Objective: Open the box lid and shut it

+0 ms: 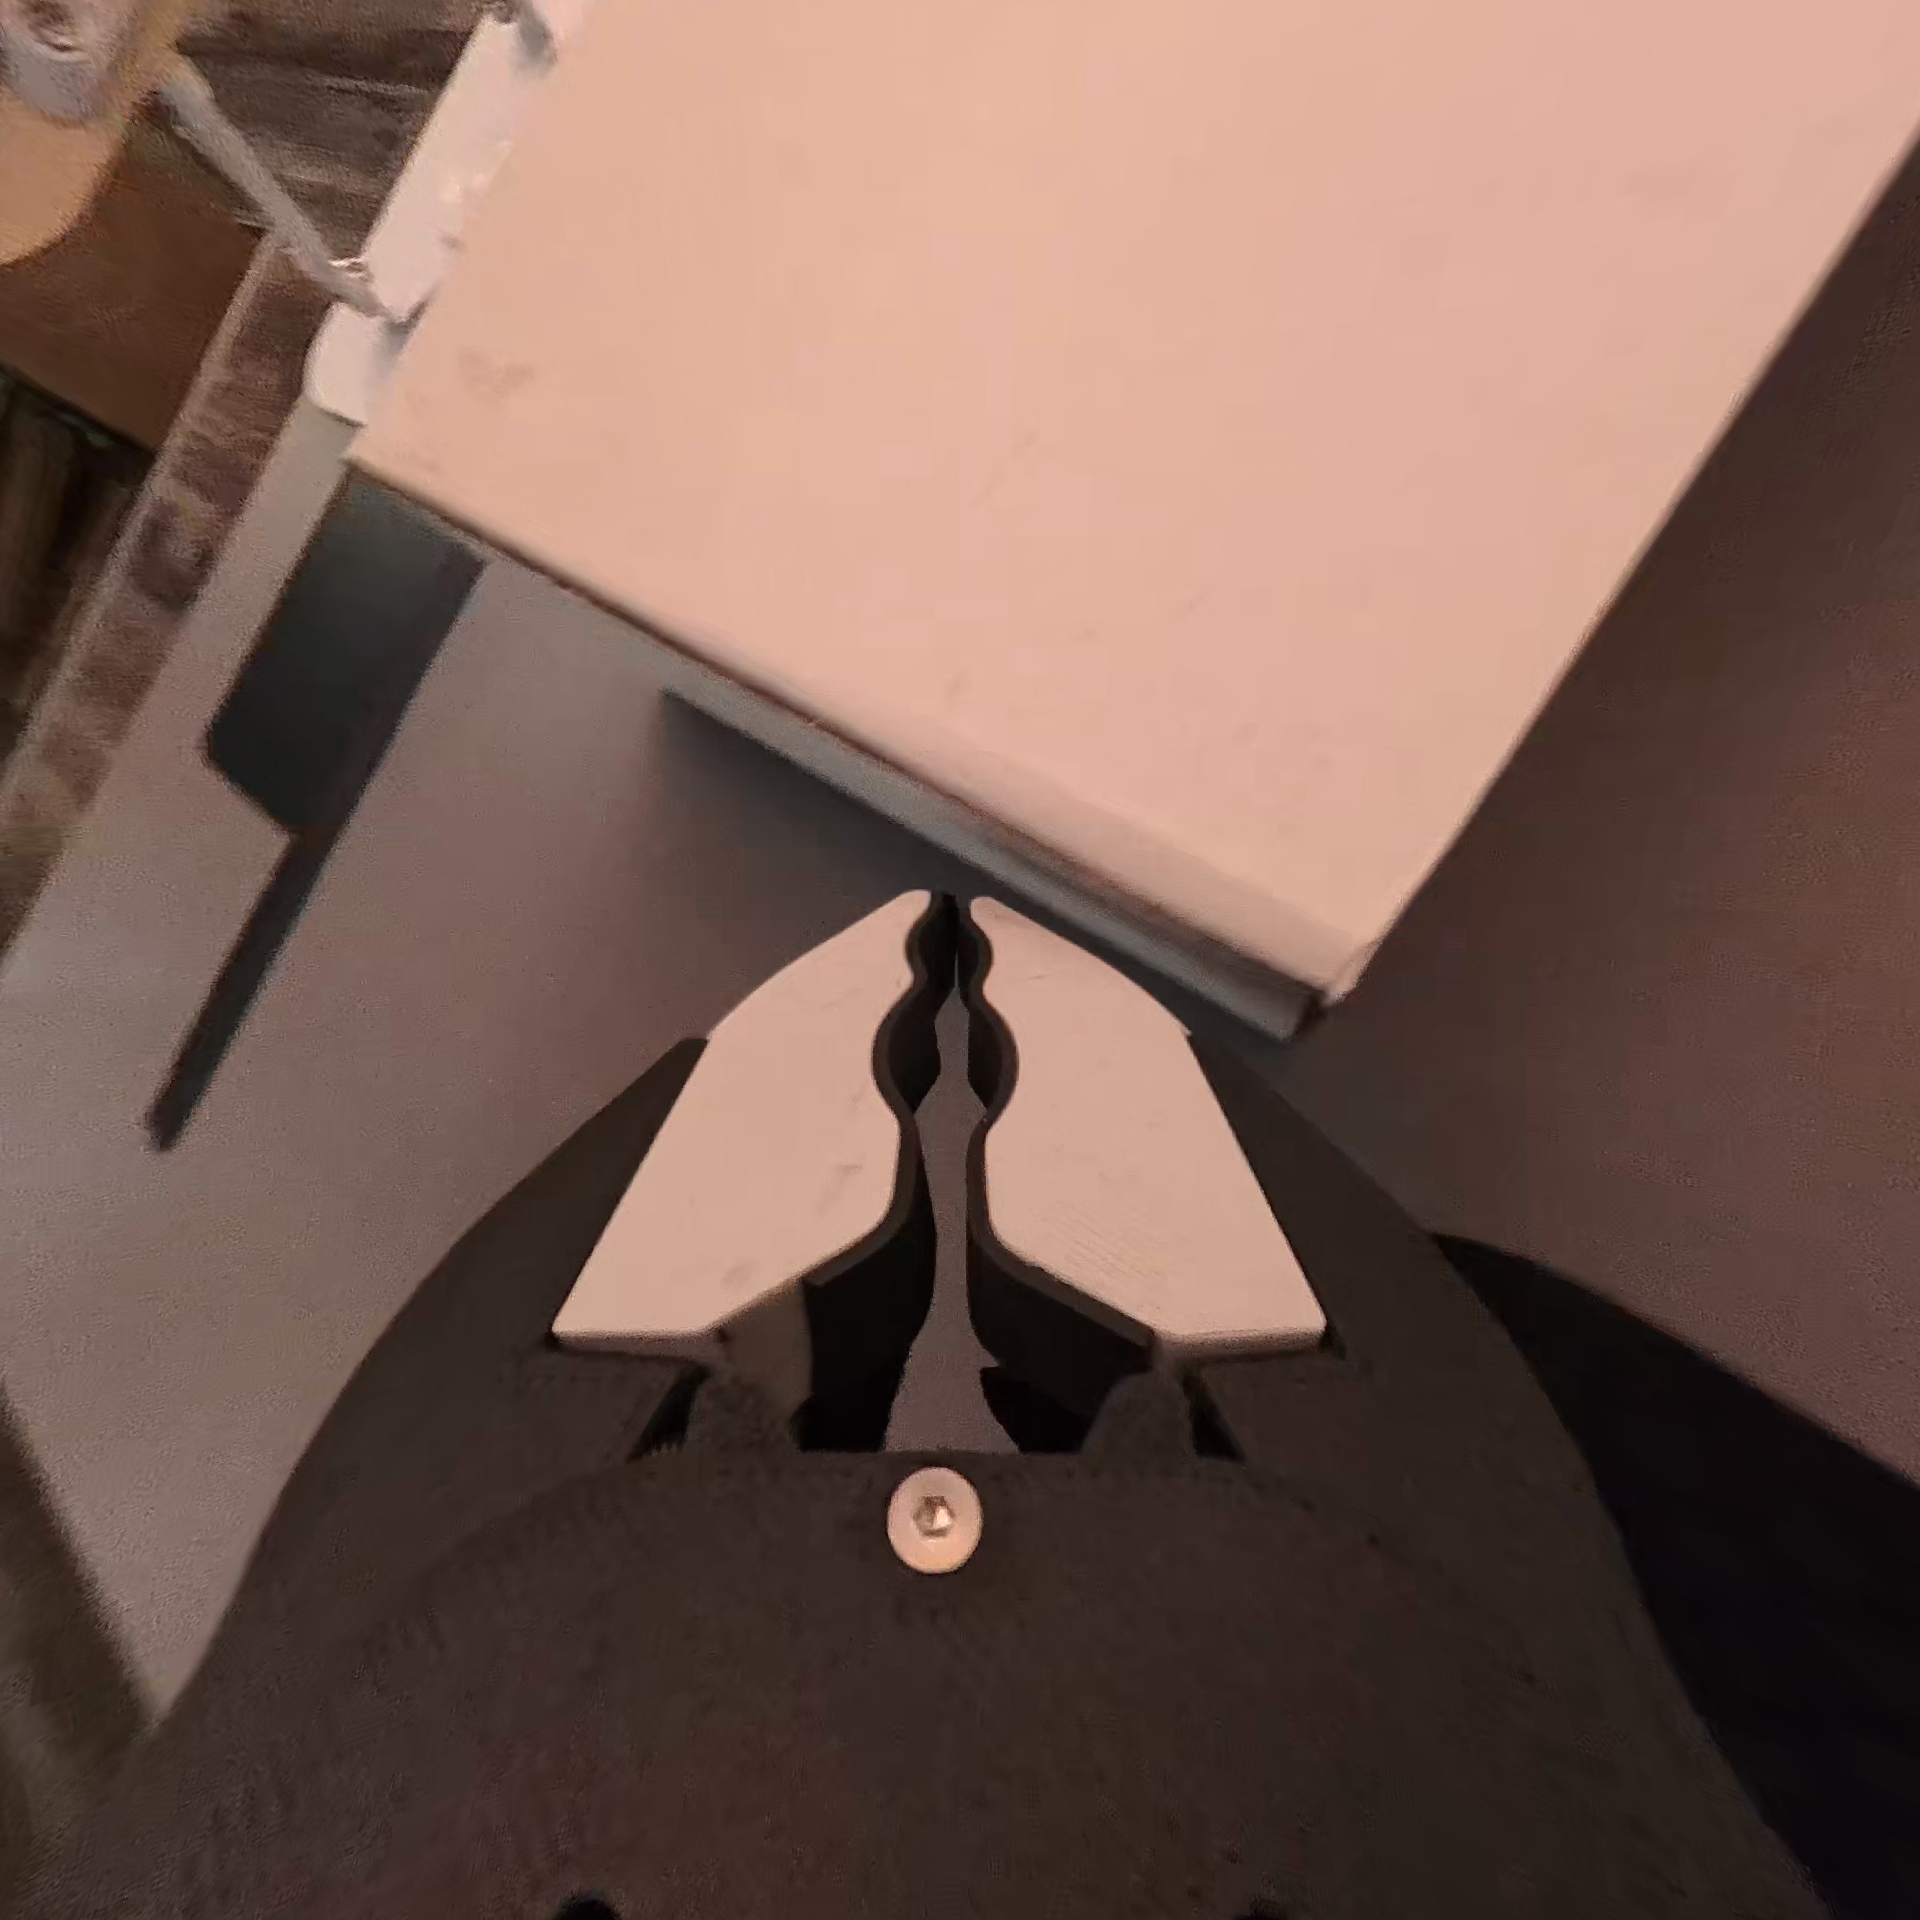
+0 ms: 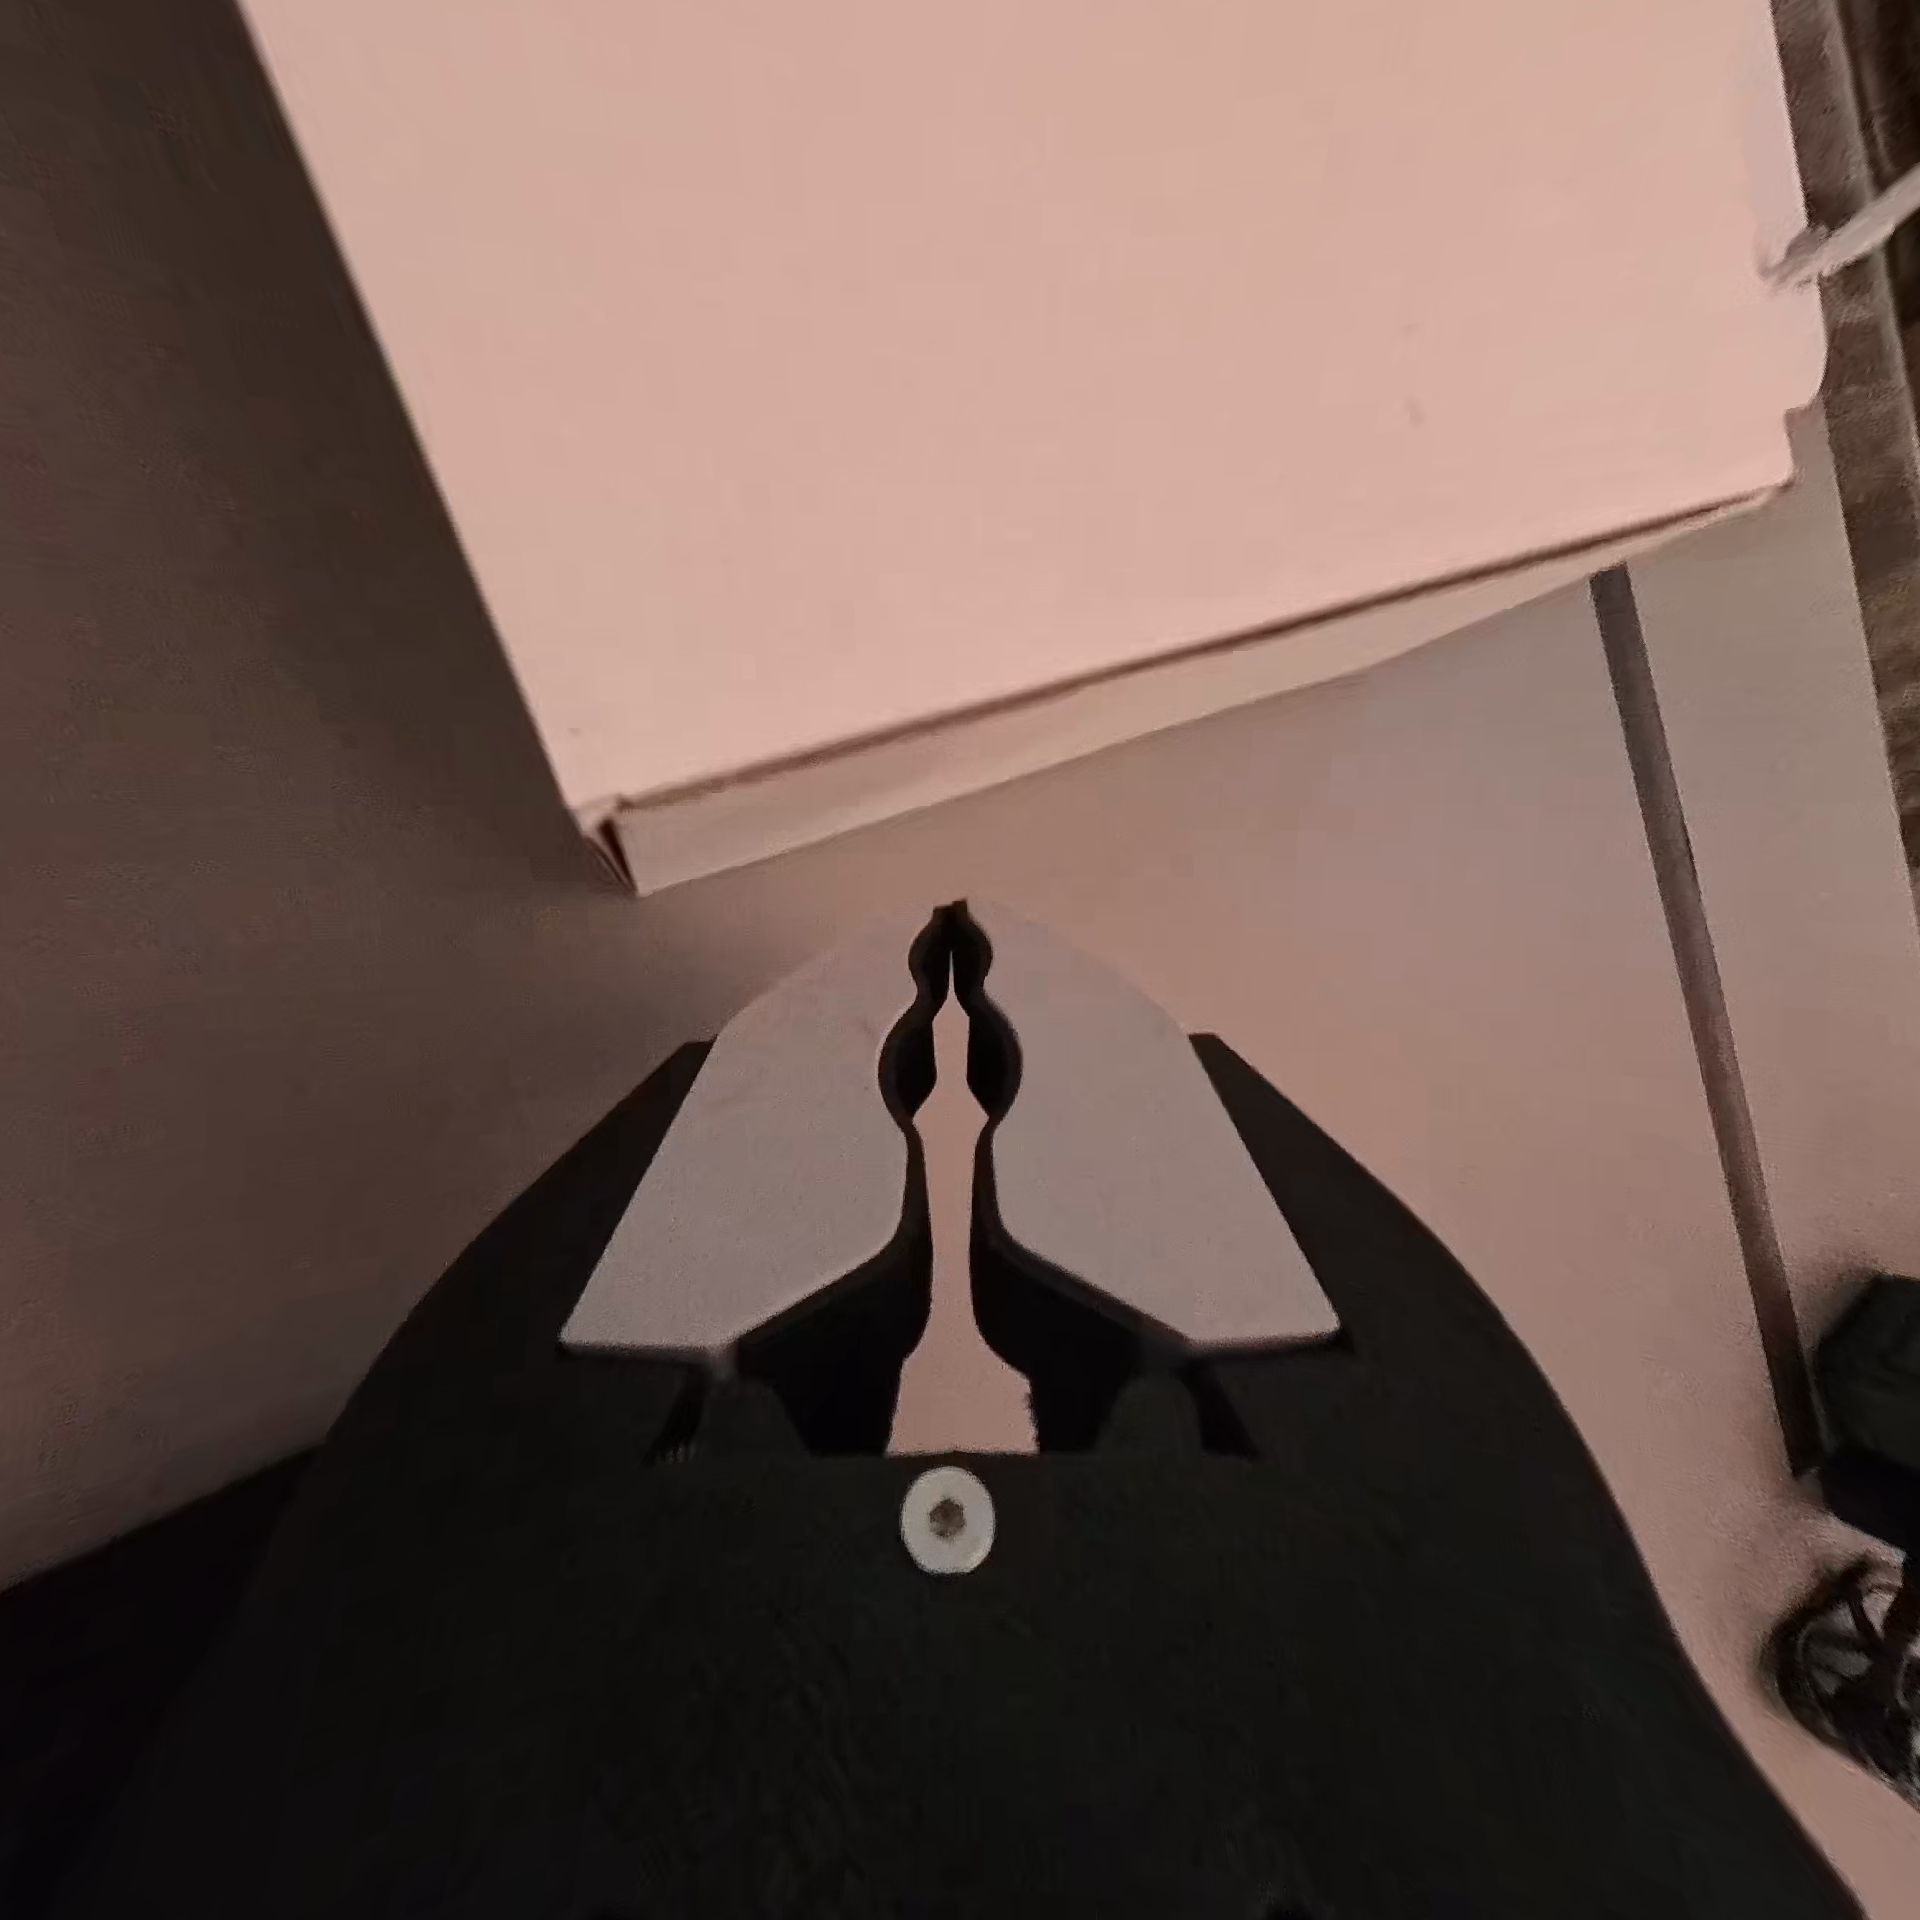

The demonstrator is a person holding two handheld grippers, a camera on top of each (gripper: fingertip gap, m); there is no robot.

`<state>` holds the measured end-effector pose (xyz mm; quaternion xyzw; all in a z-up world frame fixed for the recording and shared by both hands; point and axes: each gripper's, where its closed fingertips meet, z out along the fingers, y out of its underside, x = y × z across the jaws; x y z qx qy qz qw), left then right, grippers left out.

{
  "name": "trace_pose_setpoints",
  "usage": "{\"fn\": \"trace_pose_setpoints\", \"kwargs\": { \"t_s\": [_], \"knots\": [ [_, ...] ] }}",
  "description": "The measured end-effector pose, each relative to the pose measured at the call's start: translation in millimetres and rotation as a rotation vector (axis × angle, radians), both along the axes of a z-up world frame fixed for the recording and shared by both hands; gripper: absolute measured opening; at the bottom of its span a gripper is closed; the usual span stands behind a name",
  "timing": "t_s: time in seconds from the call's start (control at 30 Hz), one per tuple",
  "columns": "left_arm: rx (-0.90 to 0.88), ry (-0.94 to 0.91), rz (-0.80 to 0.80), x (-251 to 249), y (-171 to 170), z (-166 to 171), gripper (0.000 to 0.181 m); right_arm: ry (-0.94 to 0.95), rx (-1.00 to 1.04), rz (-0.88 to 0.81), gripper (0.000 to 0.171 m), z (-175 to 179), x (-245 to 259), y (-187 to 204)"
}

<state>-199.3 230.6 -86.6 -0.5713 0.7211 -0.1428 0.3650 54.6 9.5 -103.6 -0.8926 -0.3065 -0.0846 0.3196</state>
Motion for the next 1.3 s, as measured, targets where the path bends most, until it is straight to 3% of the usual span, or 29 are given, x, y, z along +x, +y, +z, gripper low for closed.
{"fn": "trace_pose_setpoints", "kwargs": {
  "t_s": [0.07,0.13,0.2,0.3,0.4,0.5,0.57,0.63,0.8,1.0,1.07,1.2,1.3],
  "knots": [
    [-0.031,0.001,0.018,4.6,-10.5,-2.1,0.0,0.057,0.009,0.043,0.0,4.2,-20.3,6.5],
    [-0.003,0.002,0.013,2.6,-17.3,-1.9,0.0,-0.081,-0.014,0.016,0.0,5.8,-14.3,6.5],
    [-0.029,-0.008,0.005,-3.7,-26.7,-1.8,0.0,-0.104,-0.009,0.023,0.001,5.7,-16.2,0.1],
    [-0.021,-0.109,0.134,-24.4,-11.3,13.7,0.0,-0.022,0.079,-0.118,0.001,14.4,0.9,-10.7],
    [-0.337,-0.417,0.245,-38.6,-8.5,47.7,0.004,0.339,0.295,-0.297,0.001,43.6,8.0,-18.3],
    [-0.716,-0.62,0.22,-34.0,-27.8,68.9,0.046,0.904,0.438,-0.342,0.037,74.2,-9.7,-14.8],
    [-0.763,-0.605,0.248,-25.9,-33.5,57.4,0.071,1.026,0.41,-0.36,0.044,65.4,-16.8,-9.1],
    [-0.784,-0.546,0.264,-17.5,-41.6,40.6,0.077,1.022,0.335,-0.391,0.051,44.0,-22.9,-1.9],
    [-0.92,-0.44,0.223,-3.9,-63.1,22.1,0.051,1.12,0.272,-0.402,0.044,34.2,-33.5,3.9],
    [-0.938,-0.445,0.199,-4.4,-62.7,22.4,0.047,1.122,0.257,-0.407,0.044,34.7,-36.8,2.1],
    [-0.963,-0.487,0.181,-10.2,-59.4,31.2,0.028,1.122,0.242,-0.389,0.044,35.6,-37.4,-0.2],
    [-0.955,-0.511,0.169,-18.7,-56.6,35.3,0.043,1.139,0.234,-0.375,0.045,38.0,-40.2,-5.2],
    [-0.946,-0.455,0.148,-13.9,-65.6,25.1,0.04,1.094,0.213,-0.381,0.045,33.7,-42.8,-5.6]
  ]
}}
